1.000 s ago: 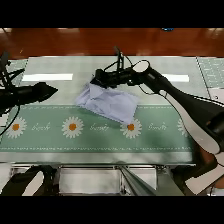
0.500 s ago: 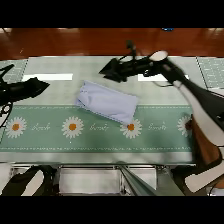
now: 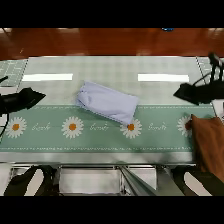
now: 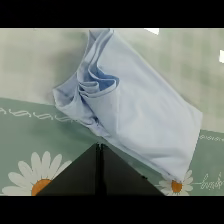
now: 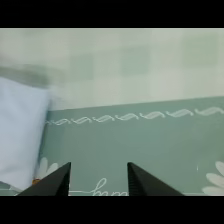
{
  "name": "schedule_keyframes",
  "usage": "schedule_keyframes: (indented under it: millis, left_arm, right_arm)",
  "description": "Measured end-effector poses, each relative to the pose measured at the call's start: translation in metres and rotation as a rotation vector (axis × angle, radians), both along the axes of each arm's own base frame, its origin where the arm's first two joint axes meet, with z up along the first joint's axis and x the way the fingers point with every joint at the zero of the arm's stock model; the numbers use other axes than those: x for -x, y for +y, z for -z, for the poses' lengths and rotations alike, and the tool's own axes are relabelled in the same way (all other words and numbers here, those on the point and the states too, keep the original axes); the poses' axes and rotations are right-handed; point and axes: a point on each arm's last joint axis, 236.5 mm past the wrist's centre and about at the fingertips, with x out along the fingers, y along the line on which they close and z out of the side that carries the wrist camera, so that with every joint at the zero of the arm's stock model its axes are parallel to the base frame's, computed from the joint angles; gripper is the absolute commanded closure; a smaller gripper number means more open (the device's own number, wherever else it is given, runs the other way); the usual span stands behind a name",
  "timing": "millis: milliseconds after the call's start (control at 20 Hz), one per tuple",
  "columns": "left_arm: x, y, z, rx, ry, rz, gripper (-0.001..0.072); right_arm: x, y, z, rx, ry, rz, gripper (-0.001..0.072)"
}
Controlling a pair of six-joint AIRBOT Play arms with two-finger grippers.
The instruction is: Fold the shirts.
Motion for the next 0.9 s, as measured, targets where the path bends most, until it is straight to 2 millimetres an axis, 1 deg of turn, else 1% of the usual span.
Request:
schedule_keyframes:
  millis: [50,150,250,400,500,550,700,750,800,850,900]
  left_arm:
    - [0.004,-0.002,0.006,0.008,0.011,-0.001,0.0690]
    - [0.013,-0.006,0.018,0.025,0.039,0.003,0.0690]
    - [0.019,-0.009,0.028,0.038,0.065,0.006,0.0690]
    - [0.024,-0.012,0.038,0.050,0.088,0.007,0.0690]
    - [0.026,-0.013,0.041,0.054,0.097,0.007,0.0690]
    - [0.027,-0.013,0.042,0.055,0.099,0.008,0.0690]
    - [0.028,-0.013,0.044,0.057,0.105,0.008,0.0690]
    - [0.028,-0.013,0.044,0.058,0.105,0.009,0.0690]
    - [0.029,-0.014,0.045,0.058,0.107,0.009,0.0690]
    - [0.029,-0.014,0.045,0.058,0.108,0.009,0.0690]
    - [0.029,-0.014,0.045,0.058,0.107,0.009,0.0690]
  right_arm:
    - [0.009,0.004,0.019,-0.030,0.002,0.024,0.0292]
    - [0.019,0.024,0.052,-0.122,0.016,0.032,0.0292]
    - [0.020,0.049,0.077,-0.207,0.034,0.024,0.0291]
    - [0.019,0.092,0.111,-0.341,0.109,0.001,0.0291]
    - [0.015,0.118,0.127,-0.412,0.155,-0.009,0.0291]
    - [0.013,0.130,0.132,-0.444,0.172,-0.021,0.0293]
    - [0.002,0.167,0.139,-0.531,0.208,-0.070,0.0299]
    - [-0.002,0.178,0.139,-0.549,0.215,-0.091,0.0320]
    - [-0.005,0.189,0.140,-0.564,0.221,-0.114,0.0465]
    - [-0.008,0.198,0.141,-0.567,0.227,-0.146,0.0691]
    - [-0.012,0.208,0.139,-0.579,0.228,-0.169,0.0692]
